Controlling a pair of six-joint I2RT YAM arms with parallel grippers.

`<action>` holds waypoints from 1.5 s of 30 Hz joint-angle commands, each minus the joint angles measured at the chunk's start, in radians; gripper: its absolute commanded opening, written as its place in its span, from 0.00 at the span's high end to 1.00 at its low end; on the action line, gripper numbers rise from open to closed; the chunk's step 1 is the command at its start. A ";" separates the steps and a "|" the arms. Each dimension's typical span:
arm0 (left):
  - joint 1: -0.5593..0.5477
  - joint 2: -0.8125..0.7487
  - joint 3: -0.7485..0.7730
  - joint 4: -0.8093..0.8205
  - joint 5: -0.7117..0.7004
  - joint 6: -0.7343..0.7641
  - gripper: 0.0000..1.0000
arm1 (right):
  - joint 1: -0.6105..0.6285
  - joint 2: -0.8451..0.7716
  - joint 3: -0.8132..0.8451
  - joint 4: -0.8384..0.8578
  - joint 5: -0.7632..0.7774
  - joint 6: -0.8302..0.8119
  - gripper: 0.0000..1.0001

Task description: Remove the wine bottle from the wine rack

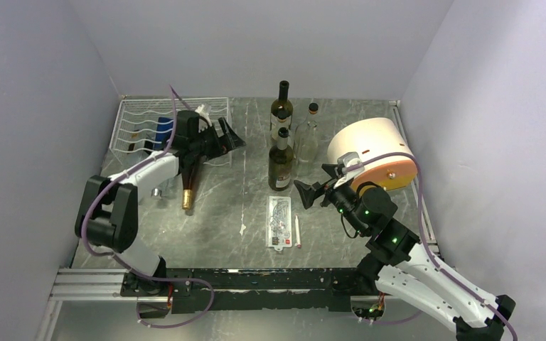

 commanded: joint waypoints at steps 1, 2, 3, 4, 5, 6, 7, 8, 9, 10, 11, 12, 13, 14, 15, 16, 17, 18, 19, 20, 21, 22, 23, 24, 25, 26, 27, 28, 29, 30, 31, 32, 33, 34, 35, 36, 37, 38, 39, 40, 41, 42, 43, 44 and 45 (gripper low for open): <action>0.012 0.073 0.138 0.145 0.055 -0.010 0.06 | -0.004 -0.008 -0.005 -0.017 0.008 0.001 0.00; 0.013 0.091 0.158 0.150 0.060 -0.016 0.06 | -0.004 -0.009 -0.007 -0.018 0.009 0.004 0.00; 0.014 0.108 0.178 0.155 0.065 -0.022 0.06 | -0.004 -0.010 -0.009 -0.018 0.009 0.006 0.00; 0.017 0.126 0.199 0.156 0.068 -0.024 0.06 | -0.004 -0.012 -0.012 -0.018 0.009 0.009 0.00; 0.021 0.146 0.219 0.158 0.071 -0.026 0.07 | -0.004 -0.013 -0.014 -0.017 0.010 0.012 0.00; 0.027 0.168 0.243 0.159 0.081 -0.026 0.06 | -0.004 -0.013 -0.016 -0.017 0.008 0.013 0.00; 0.034 0.190 0.268 0.152 0.087 -0.026 0.06 | -0.003 -0.012 -0.015 -0.019 0.008 0.015 0.00; 0.042 0.211 0.305 0.138 0.094 -0.024 0.06 | -0.003 -0.011 -0.013 -0.022 0.008 0.016 0.00; 0.051 0.229 0.331 0.116 0.099 -0.022 0.06 | -0.004 -0.010 -0.012 -0.026 0.009 0.017 0.00; 0.061 0.241 0.352 0.094 0.100 -0.019 0.06 | -0.003 -0.009 -0.010 -0.029 0.010 0.016 0.00; 0.070 0.246 0.366 0.076 0.099 -0.015 0.06 | -0.003 -0.009 -0.009 -0.032 0.013 0.018 0.00; 0.077 0.244 0.370 0.060 0.101 -0.009 0.06 | -0.004 -0.010 -0.009 -0.032 0.014 0.019 0.00; 0.085 0.234 0.364 0.052 0.106 -0.002 0.06 | -0.004 -0.012 -0.012 -0.031 0.013 0.021 0.00; 0.090 0.214 0.347 0.045 0.111 0.003 0.06 | -0.004 -0.014 -0.017 -0.025 0.008 0.022 0.00; 0.093 0.189 0.326 0.038 0.115 0.011 0.06 | -0.004 -0.014 -0.020 -0.019 0.003 0.023 0.00; 0.095 0.157 0.301 0.030 0.124 0.024 0.06 | -0.004 -0.013 -0.023 -0.013 -0.002 0.022 0.00; 0.095 0.124 0.273 0.015 0.130 0.047 0.06 | -0.003 -0.010 -0.025 -0.007 -0.003 0.020 0.00; 0.096 0.083 0.247 -0.009 0.133 0.071 0.06 | -0.004 -0.006 -0.025 -0.004 -0.002 0.019 0.00; 0.095 0.043 0.218 -0.043 0.127 0.098 0.06 | -0.004 -0.003 -0.023 -0.003 0.001 0.017 0.00; 0.095 0.002 0.192 -0.086 0.115 0.127 0.07 | -0.003 -0.001 -0.020 -0.004 0.001 0.015 0.00; 0.096 -0.043 0.165 -0.130 0.101 0.156 0.06 | -0.003 0.001 -0.018 -0.005 0.001 0.015 0.00; 0.096 -0.089 0.141 -0.186 0.080 0.189 0.06 | -0.003 0.002 -0.016 -0.007 0.000 0.015 0.00; 0.096 -0.150 0.118 -0.242 0.042 0.219 0.06 | -0.002 0.001 -0.016 -0.008 0.000 0.016 0.00; 0.096 -0.201 0.090 -0.293 -0.002 0.245 0.06 | -0.004 -0.001 -0.018 -0.009 -0.002 0.016 0.00; 0.096 -0.249 0.063 -0.339 -0.061 0.267 0.07 | -0.004 -0.005 -0.019 -0.010 -0.003 0.018 0.00; 0.096 -0.293 0.036 -0.373 -0.143 0.287 0.07 | -0.003 -0.007 -0.022 -0.011 -0.003 0.020 0.00; 0.097 -0.333 0.015 -0.406 -0.203 0.296 0.07 | -0.004 -0.010 -0.025 -0.011 -0.004 0.024 0.00; 0.098 -0.361 0.001 -0.445 -0.264 0.328 0.06 | -0.004 -0.013 -0.030 -0.010 -0.006 0.027 0.00; 0.098 -0.382 -0.006 -0.480 -0.333 0.350 0.06 | -0.004 -0.016 -0.033 -0.007 -0.008 0.030 0.00; 0.098 -0.394 -0.006 -0.522 -0.404 0.355 0.06 | -0.004 -0.015 -0.037 -0.004 -0.007 0.032 0.00; 0.098 -0.398 -0.003 -0.576 -0.493 0.352 0.06 | -0.003 -0.014 -0.039 -0.001 -0.005 0.031 0.00; 0.098 -0.394 -0.001 -0.606 -0.577 0.347 0.07 | -0.002 -0.010 -0.039 -0.001 -0.003 0.030 0.00; 0.098 -0.387 -0.004 -0.624 -0.642 0.346 0.07 | -0.004 -0.006 -0.036 -0.004 -0.001 0.029 0.00; 0.098 -0.371 -0.008 -0.631 -0.683 0.350 0.06 | -0.003 -0.004 -0.031 -0.007 -0.002 0.028 0.00; 0.098 -0.352 -0.007 -0.638 -0.700 0.357 0.06 | -0.004 -0.002 -0.027 -0.009 -0.001 0.027 0.00; 0.098 -0.326 -0.002 -0.645 -0.702 0.362 0.06 | -0.004 -0.002 -0.025 -0.010 0.001 0.025 0.00; 0.098 -0.298 0.007 -0.653 -0.702 0.362 0.06 | -0.004 -0.002 -0.023 -0.011 0.002 0.023 0.00; 0.098 -0.270 0.018 -0.661 -0.705 0.360 0.06 | -0.004 -0.003 -0.020 -0.013 0.006 0.021 0.00; 0.098 -0.229 0.029 -0.663 -0.719 0.360 0.07 | -0.003 -0.007 -0.018 -0.018 0.009 0.020 0.00; 0.098 -0.201 0.042 -0.664 -0.733 0.356 0.06 | -0.004 -0.011 -0.016 -0.022 0.012 0.020 0.00; 0.098 -0.174 0.055 -0.666 -0.744 0.352 0.07 | -0.003 -0.015 -0.017 -0.024 0.013 0.022 0.00; 0.098 -0.148 0.068 -0.668 -0.763 0.348 0.07 | -0.003 -0.021 -0.020 -0.026 0.014 0.024 0.00; 0.098 -0.127 0.077 -0.671 -0.787 0.340 0.07 | -0.003 -0.027 -0.021 -0.027 0.017 0.026 0.00; 0.098 -0.105 0.088 -0.672 -0.806 0.334 0.06 | -0.003 -0.032 -0.022 -0.028 0.019 0.028 0.00; 0.098 -0.085 0.094 -0.666 -0.813 0.335 0.07 | -0.004 -0.036 -0.024 -0.028 0.023 0.029 0.00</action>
